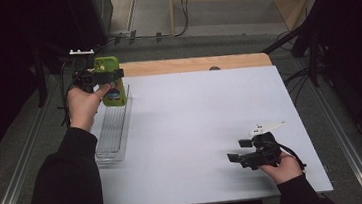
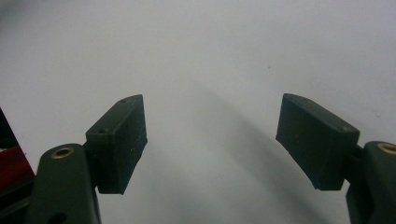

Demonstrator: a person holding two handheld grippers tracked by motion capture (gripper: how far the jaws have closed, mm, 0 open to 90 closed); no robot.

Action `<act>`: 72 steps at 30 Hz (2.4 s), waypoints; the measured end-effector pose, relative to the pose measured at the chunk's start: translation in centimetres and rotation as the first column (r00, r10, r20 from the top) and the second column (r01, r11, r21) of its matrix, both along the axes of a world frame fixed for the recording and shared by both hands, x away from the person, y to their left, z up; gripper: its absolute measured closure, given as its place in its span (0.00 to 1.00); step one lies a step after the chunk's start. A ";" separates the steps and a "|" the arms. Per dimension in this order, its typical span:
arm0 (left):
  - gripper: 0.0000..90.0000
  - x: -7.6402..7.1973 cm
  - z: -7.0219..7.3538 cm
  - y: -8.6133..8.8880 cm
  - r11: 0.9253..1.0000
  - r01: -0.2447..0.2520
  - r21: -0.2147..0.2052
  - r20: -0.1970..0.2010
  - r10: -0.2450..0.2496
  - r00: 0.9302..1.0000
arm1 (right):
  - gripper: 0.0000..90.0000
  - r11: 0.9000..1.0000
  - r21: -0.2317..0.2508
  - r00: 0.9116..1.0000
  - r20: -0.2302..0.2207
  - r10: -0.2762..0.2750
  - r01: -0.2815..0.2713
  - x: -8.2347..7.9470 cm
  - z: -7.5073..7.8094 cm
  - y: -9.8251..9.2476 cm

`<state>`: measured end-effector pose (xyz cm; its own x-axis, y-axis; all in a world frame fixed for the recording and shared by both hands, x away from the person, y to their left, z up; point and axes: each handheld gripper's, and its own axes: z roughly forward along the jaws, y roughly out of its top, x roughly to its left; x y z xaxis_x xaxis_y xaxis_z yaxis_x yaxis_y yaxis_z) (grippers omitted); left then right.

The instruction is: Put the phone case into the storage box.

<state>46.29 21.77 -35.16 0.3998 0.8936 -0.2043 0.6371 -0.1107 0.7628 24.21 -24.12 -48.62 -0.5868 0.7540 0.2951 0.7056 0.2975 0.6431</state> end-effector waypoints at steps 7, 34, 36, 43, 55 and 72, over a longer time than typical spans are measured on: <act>0.19 1.1 -1.0 -0.2 0.999 -0.038 0.034 0.015 0.038 0.999 | 0.25 1.000 0.000 1.000 0.003 0.001 -0.001 0.0 0.1 0.1; 0.19 4.9 -5.6 0.4 0.994 -0.099 0.044 -0.024 0.100 0.995 | 0.25 1.000 0.013 1.000 0.013 0.001 -0.001 -0.1 0.2 0.0; 0.19 5.0 -5.8 0.4 0.994 -0.107 0.038 -0.019 0.108 0.994 | 0.25 1.000 0.019 1.000 0.007 0.004 -0.004 0.0 0.2 -0.1; 0.18 5.6 -6.7 0.5 0.994 -0.094 0.049 0.008 0.094 0.996 | 0.25 1.000 0.012 1.000 0.002 0.001 -0.001 0.1 0.0 -0.2; 0.18 5.8 -7.4 0.7 0.988 -0.114 0.100 0.004 0.114 0.993 | 0.26 1.000 -0.006 1.000 -0.011 0.000 0.000 0.1 -0.2 0.0; 0.18 5.7 -7.7 0.2 0.995 -0.052 0.086 0.009 0.051 0.999 | 0.26 1.000 0.005 1.000 -0.013 0.008 -0.008 0.1 -0.1 -0.2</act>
